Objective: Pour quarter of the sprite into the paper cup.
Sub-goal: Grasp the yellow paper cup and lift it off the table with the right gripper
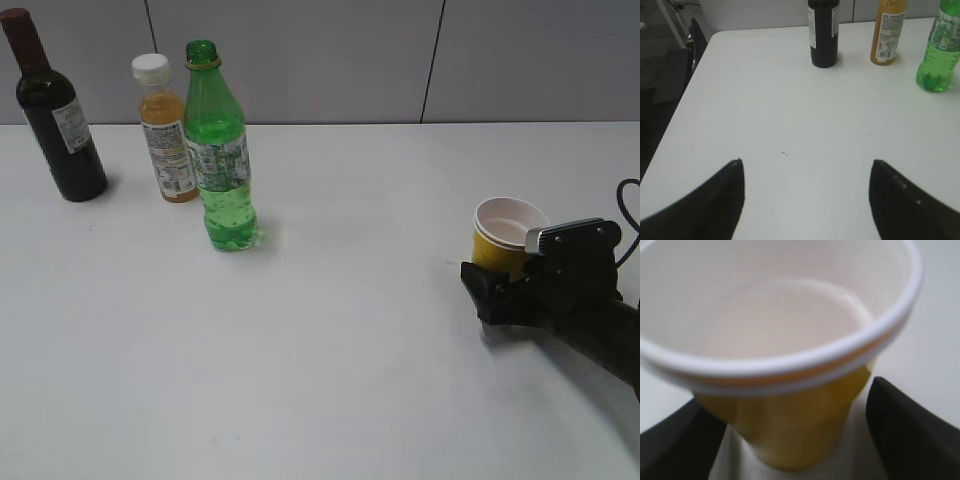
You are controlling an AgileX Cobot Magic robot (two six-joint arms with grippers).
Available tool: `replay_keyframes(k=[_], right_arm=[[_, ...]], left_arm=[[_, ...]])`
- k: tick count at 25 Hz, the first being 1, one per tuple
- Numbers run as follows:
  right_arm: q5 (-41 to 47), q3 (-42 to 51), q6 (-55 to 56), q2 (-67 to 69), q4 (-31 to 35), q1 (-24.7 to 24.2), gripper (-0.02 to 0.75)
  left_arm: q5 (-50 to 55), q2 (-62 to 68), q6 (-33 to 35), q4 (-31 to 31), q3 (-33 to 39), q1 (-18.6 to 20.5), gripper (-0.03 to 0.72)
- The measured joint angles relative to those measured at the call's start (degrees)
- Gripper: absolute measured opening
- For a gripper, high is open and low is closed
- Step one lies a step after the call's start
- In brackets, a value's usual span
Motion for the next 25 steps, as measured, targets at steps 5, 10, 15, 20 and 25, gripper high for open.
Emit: replay_keyframes(k=[5, 10, 15, 20, 25], right_arm=[[-1.12, -2.28, -0.29, 1.90, 0.00, 0.00, 0.655], [-1.36, -3.96, 0.12, 3.00, -1.38, 0.00, 0.648], [-2.21, -4.52, 0.23, 3.79, -2.36, 0.00, 0.597], [-2.65, -4.52, 0.29, 4.06, -2.47, 0.00, 0.490], [-2.78, -4.52, 0.29, 4.14, -2.64, 0.00, 0.452]], left_arm=[[0.00, 0.00, 0.00, 0.00, 0.00, 0.00, 0.589], [0.00, 0.00, 0.00, 0.00, 0.00, 0.00, 0.589], [0.00, 0.00, 0.00, 0.00, 0.00, 0.00, 0.589], [0.00, 0.00, 0.00, 0.00, 0.00, 0.00, 0.589], [0.00, 0.00, 0.00, 0.00, 0.00, 0.00, 0.589]])
